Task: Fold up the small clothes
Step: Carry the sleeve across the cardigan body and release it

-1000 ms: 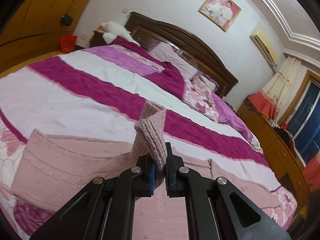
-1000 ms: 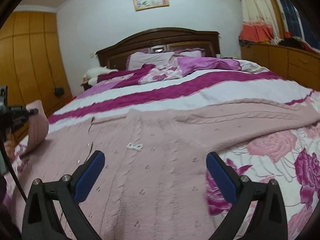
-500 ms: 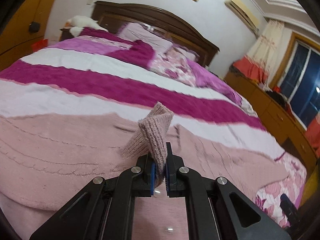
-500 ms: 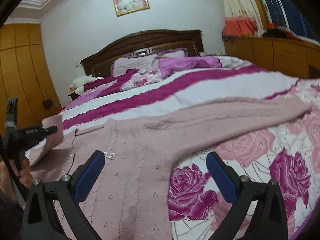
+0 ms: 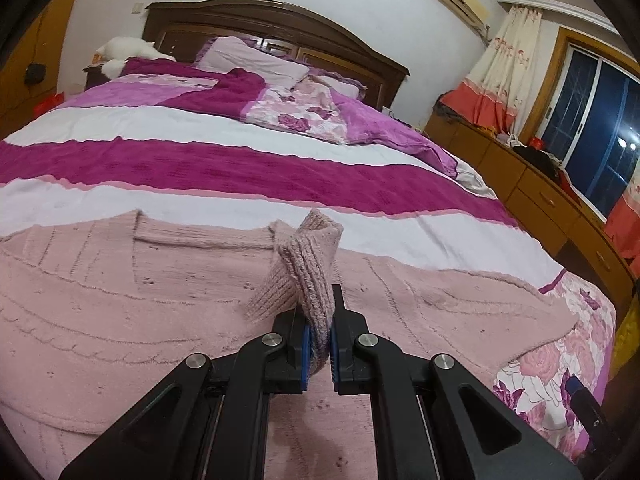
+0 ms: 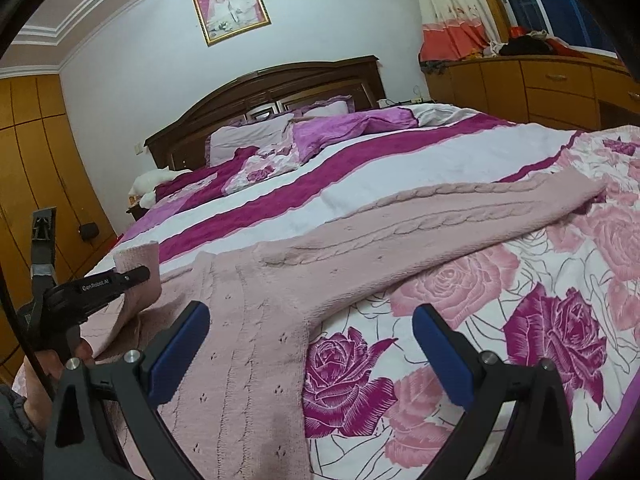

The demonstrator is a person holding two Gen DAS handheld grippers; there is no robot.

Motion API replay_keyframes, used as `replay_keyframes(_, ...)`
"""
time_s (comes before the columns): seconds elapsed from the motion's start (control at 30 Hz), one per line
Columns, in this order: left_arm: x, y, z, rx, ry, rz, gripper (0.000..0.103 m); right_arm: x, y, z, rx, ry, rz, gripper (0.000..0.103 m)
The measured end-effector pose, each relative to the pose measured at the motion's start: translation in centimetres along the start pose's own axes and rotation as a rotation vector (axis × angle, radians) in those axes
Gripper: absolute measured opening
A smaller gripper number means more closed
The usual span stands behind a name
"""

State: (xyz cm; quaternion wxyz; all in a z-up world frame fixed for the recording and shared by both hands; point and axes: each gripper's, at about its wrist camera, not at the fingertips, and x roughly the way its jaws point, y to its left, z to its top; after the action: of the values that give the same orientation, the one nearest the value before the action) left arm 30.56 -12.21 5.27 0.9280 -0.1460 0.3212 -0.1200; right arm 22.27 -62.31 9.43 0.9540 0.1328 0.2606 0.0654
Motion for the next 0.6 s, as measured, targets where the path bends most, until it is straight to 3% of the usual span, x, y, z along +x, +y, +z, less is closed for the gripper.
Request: replay_keyframes(0.6, 2.0, -2.7, -1.8, 0.062, 0.036, -0.007, 0.000, 0.2, -0.2, 0.1, 0.022, 0.007, -0.007, 0.103)
